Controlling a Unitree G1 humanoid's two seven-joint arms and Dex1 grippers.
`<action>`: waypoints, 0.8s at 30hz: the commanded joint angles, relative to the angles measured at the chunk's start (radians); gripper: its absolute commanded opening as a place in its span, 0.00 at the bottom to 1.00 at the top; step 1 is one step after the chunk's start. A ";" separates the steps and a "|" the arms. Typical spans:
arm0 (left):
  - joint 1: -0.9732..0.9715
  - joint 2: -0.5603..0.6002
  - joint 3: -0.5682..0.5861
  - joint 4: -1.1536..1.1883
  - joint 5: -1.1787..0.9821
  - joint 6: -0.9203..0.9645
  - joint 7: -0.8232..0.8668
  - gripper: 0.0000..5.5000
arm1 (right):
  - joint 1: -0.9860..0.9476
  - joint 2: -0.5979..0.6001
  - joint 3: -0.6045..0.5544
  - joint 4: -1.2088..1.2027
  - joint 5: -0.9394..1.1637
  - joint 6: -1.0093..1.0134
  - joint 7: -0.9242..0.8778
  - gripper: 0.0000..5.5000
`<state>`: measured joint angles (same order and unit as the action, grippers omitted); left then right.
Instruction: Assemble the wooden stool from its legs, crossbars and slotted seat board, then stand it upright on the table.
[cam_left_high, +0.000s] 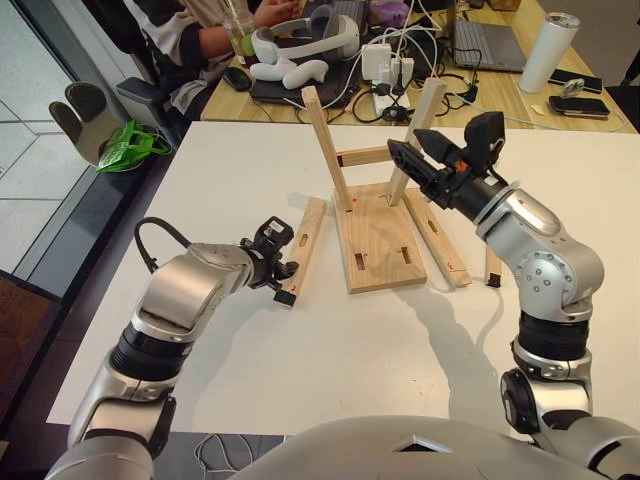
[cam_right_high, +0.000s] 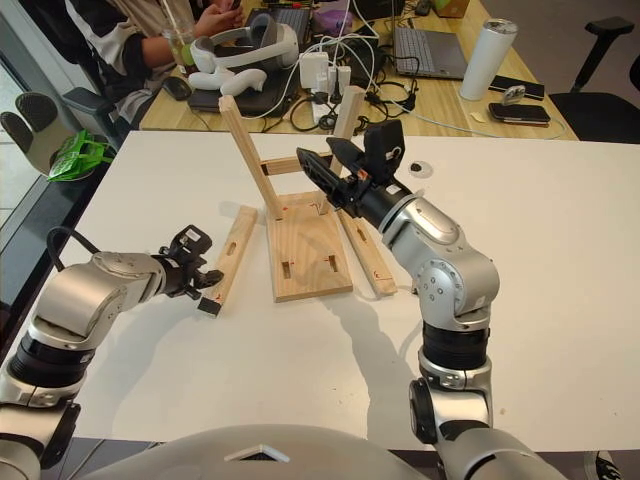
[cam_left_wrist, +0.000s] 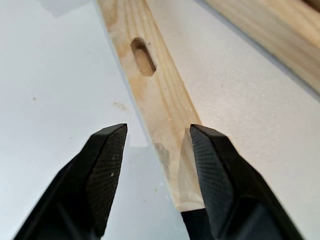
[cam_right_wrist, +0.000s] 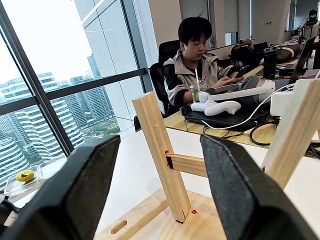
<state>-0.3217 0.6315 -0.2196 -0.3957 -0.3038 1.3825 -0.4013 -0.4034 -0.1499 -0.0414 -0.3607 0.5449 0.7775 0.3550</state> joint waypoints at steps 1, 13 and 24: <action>-0.007 -0.007 0.032 0.039 -0.012 -0.007 -0.016 0.37 | 0.017 0.022 0.015 -0.026 -0.006 -0.005 -0.043 0.54; -0.017 0.022 -0.039 0.096 0.040 -0.059 -0.003 0.54 | 0.029 0.046 0.057 -0.026 -0.028 -0.036 -0.088 0.54; -0.019 -0.046 0.004 0.101 -0.010 0.020 -0.013 0.54 | 0.029 0.059 0.068 -0.025 -0.031 -0.053 -0.115 0.54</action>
<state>-0.3409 0.5878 -0.2212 -0.2942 -0.3067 1.3815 -0.4084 -0.3779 -0.0933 0.0200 -0.3781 0.5221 0.7286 0.2491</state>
